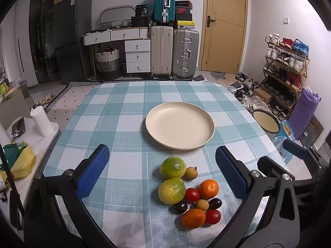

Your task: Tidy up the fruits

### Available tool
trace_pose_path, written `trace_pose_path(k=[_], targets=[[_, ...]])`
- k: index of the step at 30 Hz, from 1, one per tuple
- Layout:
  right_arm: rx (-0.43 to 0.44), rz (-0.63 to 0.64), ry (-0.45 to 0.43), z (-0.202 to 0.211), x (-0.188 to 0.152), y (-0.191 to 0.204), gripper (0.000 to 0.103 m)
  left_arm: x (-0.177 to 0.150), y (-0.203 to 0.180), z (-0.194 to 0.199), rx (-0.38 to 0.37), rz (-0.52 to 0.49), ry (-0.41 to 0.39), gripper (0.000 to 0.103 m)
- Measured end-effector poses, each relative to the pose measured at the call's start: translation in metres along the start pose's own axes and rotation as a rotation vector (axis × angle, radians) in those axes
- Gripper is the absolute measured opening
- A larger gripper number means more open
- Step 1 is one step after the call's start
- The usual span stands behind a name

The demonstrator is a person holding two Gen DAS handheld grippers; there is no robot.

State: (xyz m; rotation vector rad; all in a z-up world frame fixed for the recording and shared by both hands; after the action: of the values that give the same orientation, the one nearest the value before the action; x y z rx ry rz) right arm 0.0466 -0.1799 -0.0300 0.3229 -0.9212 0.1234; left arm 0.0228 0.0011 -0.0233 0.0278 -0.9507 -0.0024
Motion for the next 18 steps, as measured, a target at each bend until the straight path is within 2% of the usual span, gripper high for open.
trace_pose_path(k=[18], targets=[[0.000, 0.001, 0.004, 0.0002, 0.0001, -0.0012, 0.103, -0.0047, -0.0005, 0.0025, -0.008, -0.002, 0.017, 0.102]])
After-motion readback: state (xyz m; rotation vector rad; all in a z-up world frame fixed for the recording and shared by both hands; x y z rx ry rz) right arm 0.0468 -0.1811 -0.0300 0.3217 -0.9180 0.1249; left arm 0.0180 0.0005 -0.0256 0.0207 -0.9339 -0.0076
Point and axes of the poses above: each gripper's, at about its wrist camera, not at the fingertips, and z roughly against the way its jaws point, y to its left, x to its top, the point moved 4 cm from there along -z, roughly the way its jaws point, and after that the axes turned 5 degrees about -z, right-handed, at the moved point
